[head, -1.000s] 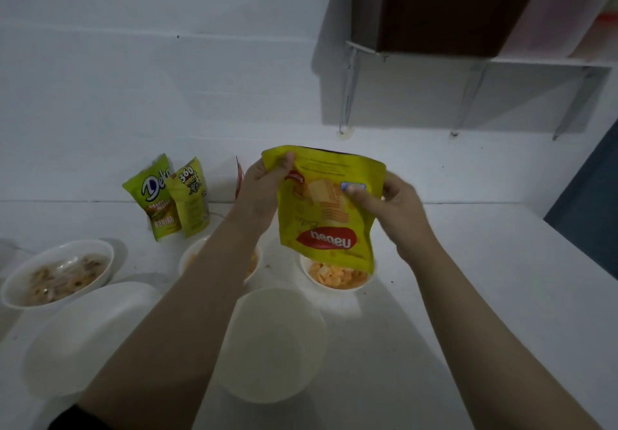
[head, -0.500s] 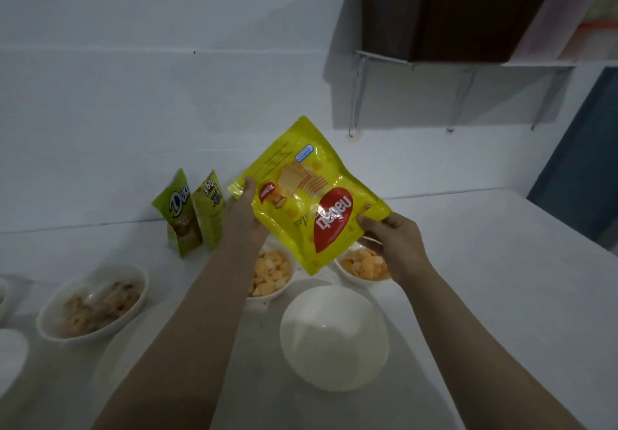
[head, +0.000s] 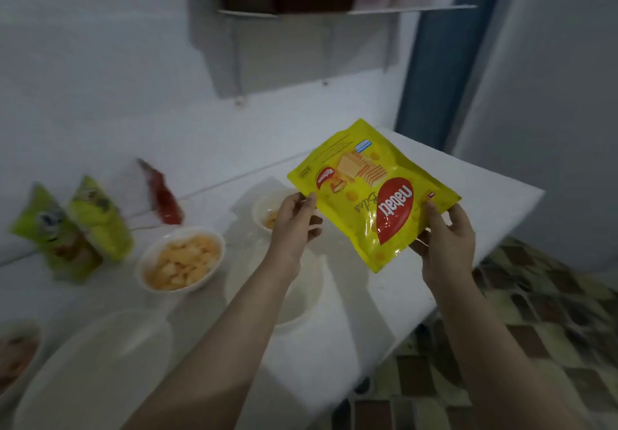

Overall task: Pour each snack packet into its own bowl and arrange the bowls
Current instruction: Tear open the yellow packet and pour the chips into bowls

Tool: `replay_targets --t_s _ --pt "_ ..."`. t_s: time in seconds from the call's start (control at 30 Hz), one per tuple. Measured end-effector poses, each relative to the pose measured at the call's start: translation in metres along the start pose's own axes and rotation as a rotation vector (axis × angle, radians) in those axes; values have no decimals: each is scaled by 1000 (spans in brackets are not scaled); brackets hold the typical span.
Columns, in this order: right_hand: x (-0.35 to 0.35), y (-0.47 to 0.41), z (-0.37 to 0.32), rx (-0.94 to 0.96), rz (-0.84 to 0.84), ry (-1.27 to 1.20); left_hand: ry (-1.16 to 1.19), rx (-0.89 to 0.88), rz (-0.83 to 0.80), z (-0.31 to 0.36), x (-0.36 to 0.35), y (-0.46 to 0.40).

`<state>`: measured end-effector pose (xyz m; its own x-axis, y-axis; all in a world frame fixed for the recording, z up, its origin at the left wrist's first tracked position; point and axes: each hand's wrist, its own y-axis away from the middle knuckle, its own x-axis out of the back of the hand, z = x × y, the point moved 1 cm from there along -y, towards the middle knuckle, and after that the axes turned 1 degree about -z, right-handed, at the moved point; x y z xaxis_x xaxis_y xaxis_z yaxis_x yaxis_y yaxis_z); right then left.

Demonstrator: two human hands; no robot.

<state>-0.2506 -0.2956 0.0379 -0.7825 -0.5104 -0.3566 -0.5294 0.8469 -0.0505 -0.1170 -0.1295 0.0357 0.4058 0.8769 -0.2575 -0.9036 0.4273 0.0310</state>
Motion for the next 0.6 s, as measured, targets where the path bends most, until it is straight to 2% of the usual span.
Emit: replay_targets --t_s 0.33,0.43,0.6 --pt "200 -16 -22 -40 471 -83 -2 168 -280 -80 -178 12" --pt "268 -30 -19 -47 584 -3 -25 227 -356 -117 -244 17" --pt "360 -48 9 -144 728 114 -111 322 -391 -198 -331 20"
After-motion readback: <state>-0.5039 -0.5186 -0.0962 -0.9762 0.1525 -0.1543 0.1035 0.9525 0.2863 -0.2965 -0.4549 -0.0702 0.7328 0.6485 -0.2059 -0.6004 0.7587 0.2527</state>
